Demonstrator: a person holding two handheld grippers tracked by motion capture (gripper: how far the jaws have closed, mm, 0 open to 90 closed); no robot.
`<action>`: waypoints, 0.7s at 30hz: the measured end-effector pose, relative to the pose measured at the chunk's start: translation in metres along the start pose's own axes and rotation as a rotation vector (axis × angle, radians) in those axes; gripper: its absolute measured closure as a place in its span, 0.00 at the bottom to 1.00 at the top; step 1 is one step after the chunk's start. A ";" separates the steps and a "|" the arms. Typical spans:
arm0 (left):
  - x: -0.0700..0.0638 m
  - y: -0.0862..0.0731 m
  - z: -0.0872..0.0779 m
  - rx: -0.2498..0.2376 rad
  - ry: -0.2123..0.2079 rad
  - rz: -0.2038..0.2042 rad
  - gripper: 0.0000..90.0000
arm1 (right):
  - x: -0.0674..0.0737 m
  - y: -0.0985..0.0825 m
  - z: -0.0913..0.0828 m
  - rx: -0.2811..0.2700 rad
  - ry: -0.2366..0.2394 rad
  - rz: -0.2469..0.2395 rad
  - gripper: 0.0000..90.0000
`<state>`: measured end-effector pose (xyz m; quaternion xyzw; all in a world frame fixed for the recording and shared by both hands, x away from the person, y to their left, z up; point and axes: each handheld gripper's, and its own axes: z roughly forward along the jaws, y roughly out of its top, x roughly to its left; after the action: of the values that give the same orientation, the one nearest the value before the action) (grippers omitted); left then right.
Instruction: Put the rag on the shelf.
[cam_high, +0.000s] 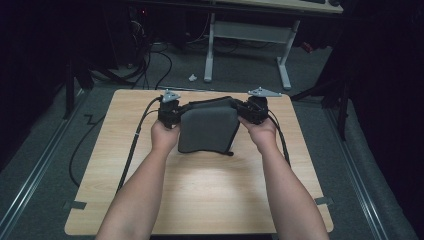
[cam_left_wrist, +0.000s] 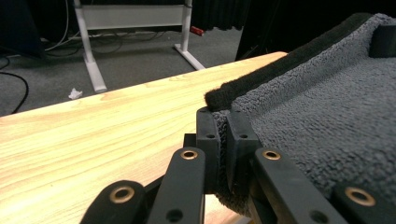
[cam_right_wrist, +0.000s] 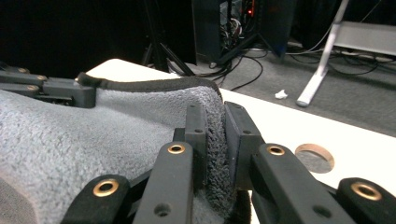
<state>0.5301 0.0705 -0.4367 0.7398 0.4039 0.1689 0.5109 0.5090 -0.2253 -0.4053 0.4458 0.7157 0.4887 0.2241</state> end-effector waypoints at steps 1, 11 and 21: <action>0.001 -0.001 0.000 0.000 -0.005 -0.007 0.95 | -0.001 -0.001 0.000 -0.002 0.003 0.004 0.90; 0.005 -0.010 0.007 0.026 -0.031 -0.045 0.95 | -0.011 -0.013 0.006 0.013 0.034 0.051 0.92; 0.008 -0.024 0.016 0.071 -0.036 -0.073 0.95 | -0.015 -0.035 0.019 0.076 0.018 0.079 0.91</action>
<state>0.5354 0.0703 -0.4657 0.7450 0.4272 0.1223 0.4975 0.5157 -0.2333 -0.4467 0.4773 0.7176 0.4738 0.1810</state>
